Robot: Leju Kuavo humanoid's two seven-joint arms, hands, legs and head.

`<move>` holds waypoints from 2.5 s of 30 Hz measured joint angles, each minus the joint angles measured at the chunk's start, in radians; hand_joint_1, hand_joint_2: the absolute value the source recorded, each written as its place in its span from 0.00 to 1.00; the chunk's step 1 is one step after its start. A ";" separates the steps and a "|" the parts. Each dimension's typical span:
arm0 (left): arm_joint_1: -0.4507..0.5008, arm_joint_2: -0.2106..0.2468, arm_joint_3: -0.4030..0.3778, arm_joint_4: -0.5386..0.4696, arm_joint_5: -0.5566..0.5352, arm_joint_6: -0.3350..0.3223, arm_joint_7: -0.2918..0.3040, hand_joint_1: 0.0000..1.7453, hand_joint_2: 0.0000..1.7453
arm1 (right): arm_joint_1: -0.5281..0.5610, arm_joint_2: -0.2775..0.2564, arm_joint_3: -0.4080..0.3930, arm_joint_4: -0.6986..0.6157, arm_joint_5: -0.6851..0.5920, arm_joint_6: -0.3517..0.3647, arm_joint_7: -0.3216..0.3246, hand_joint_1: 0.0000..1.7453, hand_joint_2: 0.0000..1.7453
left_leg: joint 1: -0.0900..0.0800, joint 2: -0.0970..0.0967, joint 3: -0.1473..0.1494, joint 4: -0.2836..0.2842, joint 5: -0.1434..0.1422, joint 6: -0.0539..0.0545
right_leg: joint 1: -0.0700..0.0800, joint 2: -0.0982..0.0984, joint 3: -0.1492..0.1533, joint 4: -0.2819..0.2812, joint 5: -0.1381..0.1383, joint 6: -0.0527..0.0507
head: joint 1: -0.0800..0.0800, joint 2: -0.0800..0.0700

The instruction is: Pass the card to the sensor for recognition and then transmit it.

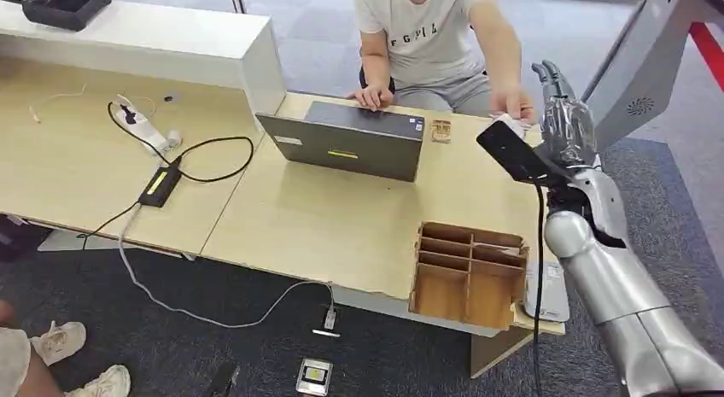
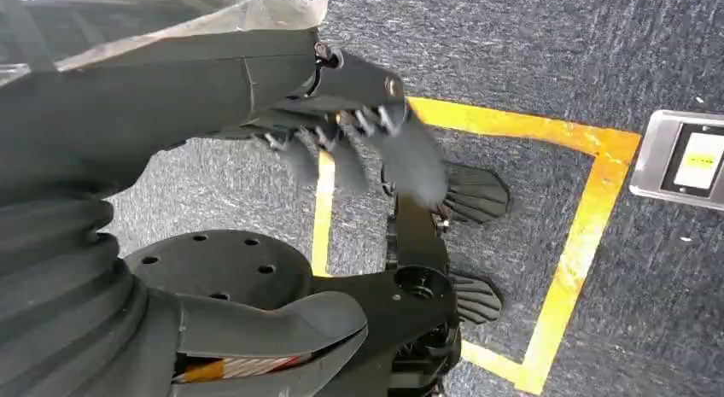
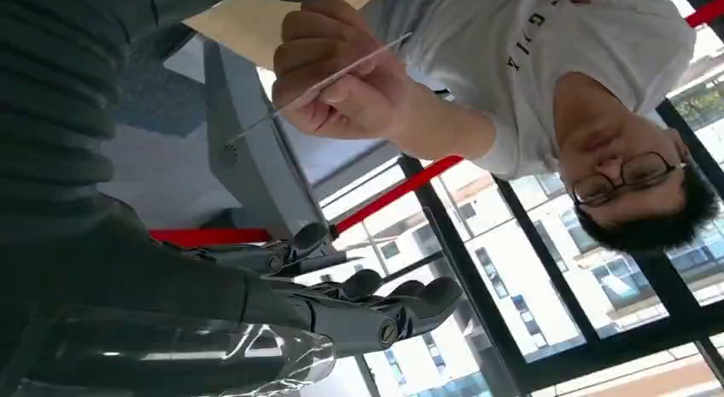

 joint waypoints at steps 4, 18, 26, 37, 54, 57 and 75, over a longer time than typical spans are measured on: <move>-0.009 -0.005 -0.006 0.000 0.019 -0.032 -0.016 1.00 1.00 | -0.031 0.021 0.047 0.107 0.010 0.007 0.001 0.00 1.00 | 0.000 0.000 0.000 0.001 0.000 0.000 | 0.000 -0.001 0.000 0.000 0.000 0.000 | 0.001 0.000; -0.298 -0.138 -0.001 0.000 0.059 0.227 0.159 0.00 1.00 | -0.074 0.171 0.129 0.279 0.015 0.018 -0.006 1.00 1.00 | -0.001 -0.001 -0.003 0.001 0.005 0.000 | 0.000 -0.001 -0.003 0.000 0.006 0.000 | 0.000 0.000; -0.311 -0.146 0.000 0.000 0.058 0.217 0.175 0.00 1.00 | -0.079 0.180 0.146 0.320 0.010 0.004 0.000 0.07 1.00 | -0.001 -0.001 -0.003 0.001 0.005 0.000 | 0.000 -0.001 -0.003 0.000 0.006 0.000 | 0.000 0.000; -0.317 -0.148 0.000 -0.001 0.059 0.245 0.170 0.00 1.00 | -0.082 0.180 0.154 0.337 0.001 -0.004 0.004 0.00 1.00 | -0.001 -0.001 -0.003 0.001 0.005 0.000 | 0.000 -0.001 -0.003 0.000 0.006 0.000 | 0.000 0.000; -0.318 -0.191 0.064 -0.002 0.177 0.551 0.055 0.00 1.00 | -0.088 0.206 0.174 0.355 -0.023 -0.006 -0.006 0.00 1.00 | -0.001 -0.001 -0.003 0.001 0.005 0.000 | 0.000 -0.001 -0.003 0.000 0.006 0.000 | 0.000 0.000; -0.312 -0.194 0.077 -0.002 0.148 0.572 0.035 0.00 1.00 | -0.088 0.211 0.176 0.355 -0.029 -0.009 -0.006 0.00 1.00 | -0.001 -0.001 -0.003 0.001 0.005 0.000 | 0.000 -0.001 -0.003 0.000 0.006 0.000 | 0.000 0.000; -0.310 -0.244 0.573 -0.041 -0.606 0.578 -0.023 0.00 1.00 | -0.094 0.227 0.202 0.356 -0.055 -0.015 -0.006 0.00 1.00 | -0.001 -0.001 -0.003 0.001 0.005 0.000 | 0.000 -0.001 -0.003 0.000 0.006 0.000 | 0.000 0.000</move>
